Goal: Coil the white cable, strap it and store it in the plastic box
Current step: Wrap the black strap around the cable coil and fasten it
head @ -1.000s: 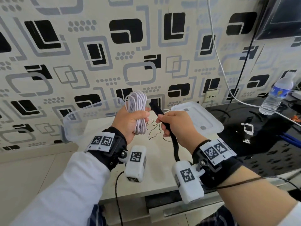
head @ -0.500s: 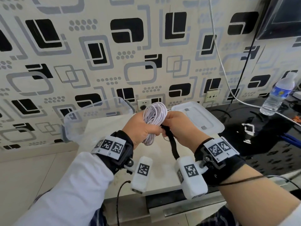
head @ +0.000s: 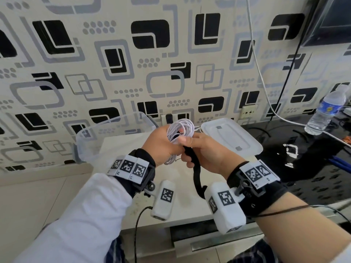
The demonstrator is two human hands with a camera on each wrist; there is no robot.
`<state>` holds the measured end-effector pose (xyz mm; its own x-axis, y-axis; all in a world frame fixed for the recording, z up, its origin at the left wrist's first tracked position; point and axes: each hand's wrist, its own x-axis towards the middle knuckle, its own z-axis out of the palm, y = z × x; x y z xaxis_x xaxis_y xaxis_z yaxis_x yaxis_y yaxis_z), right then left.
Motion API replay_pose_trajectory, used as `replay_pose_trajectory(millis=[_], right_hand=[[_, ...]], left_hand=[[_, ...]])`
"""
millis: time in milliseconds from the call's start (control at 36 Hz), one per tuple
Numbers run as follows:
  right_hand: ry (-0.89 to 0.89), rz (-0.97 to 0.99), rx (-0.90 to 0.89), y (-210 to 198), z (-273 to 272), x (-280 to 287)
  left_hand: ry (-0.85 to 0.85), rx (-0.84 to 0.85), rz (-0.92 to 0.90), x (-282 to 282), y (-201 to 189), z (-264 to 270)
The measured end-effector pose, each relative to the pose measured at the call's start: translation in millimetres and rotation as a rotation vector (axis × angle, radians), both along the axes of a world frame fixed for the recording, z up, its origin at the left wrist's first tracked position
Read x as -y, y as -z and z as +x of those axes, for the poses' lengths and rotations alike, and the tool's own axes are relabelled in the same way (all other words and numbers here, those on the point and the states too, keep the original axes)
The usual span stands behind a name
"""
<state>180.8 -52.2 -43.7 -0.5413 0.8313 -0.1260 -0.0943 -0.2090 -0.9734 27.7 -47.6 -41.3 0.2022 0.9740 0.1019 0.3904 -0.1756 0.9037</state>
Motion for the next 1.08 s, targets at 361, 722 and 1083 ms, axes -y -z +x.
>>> replay_pose_trajectory(millis=[361,722,1083], right_hand=[[0.454,0.026,-0.071,13,-16,-6],[0.325,-0.143,-0.187,10,-9,-6],[0.337,-0.170,-0.258,7,-8,-9]], left_hand=[[0.007,-0.099,0.188,4,-4,8],[0.133,-0.187,0.187,-1,-3,-9],[-0.001,-0.085,0.249,2,-2,-2]])
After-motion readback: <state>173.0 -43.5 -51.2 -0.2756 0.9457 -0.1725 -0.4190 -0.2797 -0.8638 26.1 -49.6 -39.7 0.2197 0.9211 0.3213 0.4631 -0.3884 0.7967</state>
